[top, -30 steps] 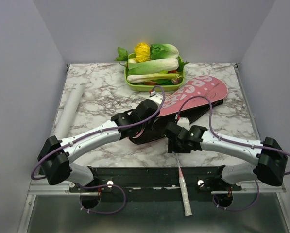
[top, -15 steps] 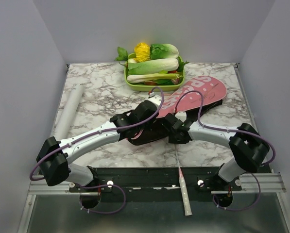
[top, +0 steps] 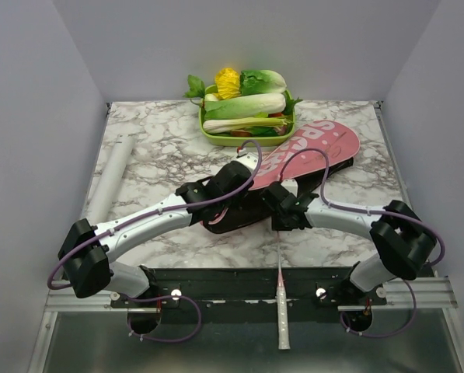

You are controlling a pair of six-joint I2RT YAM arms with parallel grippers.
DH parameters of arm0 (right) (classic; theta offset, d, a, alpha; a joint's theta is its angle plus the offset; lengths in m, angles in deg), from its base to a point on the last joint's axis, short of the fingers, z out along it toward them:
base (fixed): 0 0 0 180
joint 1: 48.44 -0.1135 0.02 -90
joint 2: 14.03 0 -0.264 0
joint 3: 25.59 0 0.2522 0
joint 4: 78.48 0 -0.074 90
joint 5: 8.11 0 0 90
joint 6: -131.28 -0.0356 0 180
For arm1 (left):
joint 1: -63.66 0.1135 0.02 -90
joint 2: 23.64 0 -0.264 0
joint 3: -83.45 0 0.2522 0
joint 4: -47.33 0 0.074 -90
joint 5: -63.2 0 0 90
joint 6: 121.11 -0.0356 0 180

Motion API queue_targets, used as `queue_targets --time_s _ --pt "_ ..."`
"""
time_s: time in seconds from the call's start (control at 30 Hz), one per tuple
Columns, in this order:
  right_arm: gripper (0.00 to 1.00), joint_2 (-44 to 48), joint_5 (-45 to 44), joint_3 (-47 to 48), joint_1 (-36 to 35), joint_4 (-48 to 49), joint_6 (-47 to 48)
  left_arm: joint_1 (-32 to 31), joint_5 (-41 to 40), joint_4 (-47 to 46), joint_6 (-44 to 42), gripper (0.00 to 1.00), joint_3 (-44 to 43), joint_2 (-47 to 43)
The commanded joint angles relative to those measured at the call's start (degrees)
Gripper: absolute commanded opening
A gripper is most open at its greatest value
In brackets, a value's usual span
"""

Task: Pack up the badminton gear

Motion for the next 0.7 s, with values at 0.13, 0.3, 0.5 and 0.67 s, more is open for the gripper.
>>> queue_targets --time_s 0.13,0.3,0.5,0.67 --pt "0.01 9.2 14.6 -4.1 -5.0 -16.1 2.1 -0.2 -3.0 -2.0 0.6 0.00 -1.2 0.4" --pt "0.01 20.7 24.3 -3.4 -10.3 -24.1 5.1 -0.2 -3.3 -2.5 -0.3 0.00 -2.7 2.3" --pt "0.01 34.2 35.6 -2.9 -11.6 -33.3 11.2 -0.2 -4.0 -2.8 -1.2 0.00 -4.0 3.8" --pt "0.01 40.0 38.7 -2.8 -11.8 -42.4 16.5 0.1 -4.7 -2.3 -2.2 0.00 -5.5 4.9"
